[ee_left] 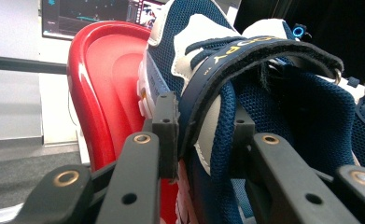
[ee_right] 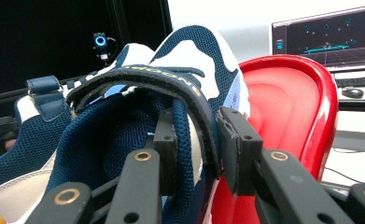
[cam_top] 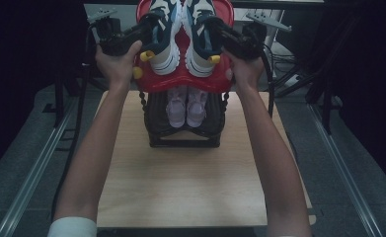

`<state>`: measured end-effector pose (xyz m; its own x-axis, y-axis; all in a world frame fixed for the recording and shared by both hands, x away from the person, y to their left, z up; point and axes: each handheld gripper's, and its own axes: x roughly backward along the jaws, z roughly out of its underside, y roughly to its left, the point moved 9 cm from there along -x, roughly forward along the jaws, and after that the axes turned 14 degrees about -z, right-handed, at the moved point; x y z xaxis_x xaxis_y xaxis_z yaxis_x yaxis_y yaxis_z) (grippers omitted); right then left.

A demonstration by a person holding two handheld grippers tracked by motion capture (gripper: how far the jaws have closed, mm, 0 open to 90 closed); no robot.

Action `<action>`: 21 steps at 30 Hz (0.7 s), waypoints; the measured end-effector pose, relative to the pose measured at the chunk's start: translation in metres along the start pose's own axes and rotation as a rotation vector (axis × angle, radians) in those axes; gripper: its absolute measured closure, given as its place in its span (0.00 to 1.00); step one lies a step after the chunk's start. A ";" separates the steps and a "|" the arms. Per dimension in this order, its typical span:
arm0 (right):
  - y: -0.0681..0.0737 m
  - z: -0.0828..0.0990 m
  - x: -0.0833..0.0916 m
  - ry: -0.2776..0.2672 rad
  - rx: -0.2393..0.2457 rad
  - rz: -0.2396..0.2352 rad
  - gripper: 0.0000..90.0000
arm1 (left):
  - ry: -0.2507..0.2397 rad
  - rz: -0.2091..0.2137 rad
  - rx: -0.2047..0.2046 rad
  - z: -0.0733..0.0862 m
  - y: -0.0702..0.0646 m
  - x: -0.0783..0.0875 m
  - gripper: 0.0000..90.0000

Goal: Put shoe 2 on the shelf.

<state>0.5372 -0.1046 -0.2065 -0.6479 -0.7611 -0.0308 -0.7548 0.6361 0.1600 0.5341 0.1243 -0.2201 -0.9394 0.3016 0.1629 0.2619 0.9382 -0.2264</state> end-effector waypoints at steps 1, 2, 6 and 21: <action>0.000 0.000 0.000 -0.005 -0.009 -0.002 0.76 | -0.001 0.002 0.000 0.000 0.000 0.000 0.80; 0.000 0.000 0.000 -0.007 -0.010 -0.002 0.76 | -0.002 0.003 -0.001 0.000 -0.001 0.000 0.79; 0.001 0.001 0.000 -0.006 -0.003 -0.008 0.73 | -0.001 0.008 0.002 0.001 -0.002 0.000 0.77; 0.002 0.006 -0.004 0.014 -0.033 -0.065 0.60 | 0.036 0.076 0.033 0.007 -0.010 -0.004 0.59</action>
<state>0.5373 -0.0994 -0.2120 -0.5958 -0.8026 -0.0280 -0.7914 0.5809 0.1902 0.5339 0.1125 -0.2248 -0.9082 0.3785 0.1785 0.3244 0.9063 -0.2711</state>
